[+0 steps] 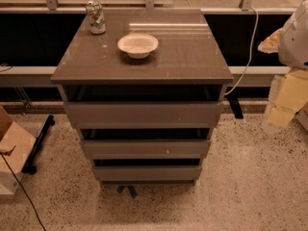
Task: Open bottom drawer
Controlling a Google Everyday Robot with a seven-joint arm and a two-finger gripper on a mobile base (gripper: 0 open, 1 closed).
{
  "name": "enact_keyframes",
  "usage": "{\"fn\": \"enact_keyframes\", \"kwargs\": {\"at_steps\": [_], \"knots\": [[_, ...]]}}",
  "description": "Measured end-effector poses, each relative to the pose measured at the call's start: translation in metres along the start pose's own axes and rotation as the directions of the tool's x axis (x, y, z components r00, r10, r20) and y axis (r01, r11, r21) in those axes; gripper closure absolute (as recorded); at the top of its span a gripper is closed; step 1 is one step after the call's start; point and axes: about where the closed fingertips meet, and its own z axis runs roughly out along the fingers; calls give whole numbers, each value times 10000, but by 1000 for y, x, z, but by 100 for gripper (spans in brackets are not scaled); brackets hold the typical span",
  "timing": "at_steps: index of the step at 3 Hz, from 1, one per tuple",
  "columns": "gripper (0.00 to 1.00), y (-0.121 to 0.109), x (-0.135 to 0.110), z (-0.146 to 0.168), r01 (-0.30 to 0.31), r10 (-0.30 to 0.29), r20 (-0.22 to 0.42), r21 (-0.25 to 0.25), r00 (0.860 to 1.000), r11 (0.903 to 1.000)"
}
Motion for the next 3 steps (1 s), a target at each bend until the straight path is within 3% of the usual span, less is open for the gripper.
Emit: {"fn": "enact_keyframes", "kwargs": {"at_steps": [2,3], "knots": [[0,11,-4,18,129,-129,39,-122,9999,9998],[0,33,-16,47,668,-661,525,-113,9964,9977]]}}
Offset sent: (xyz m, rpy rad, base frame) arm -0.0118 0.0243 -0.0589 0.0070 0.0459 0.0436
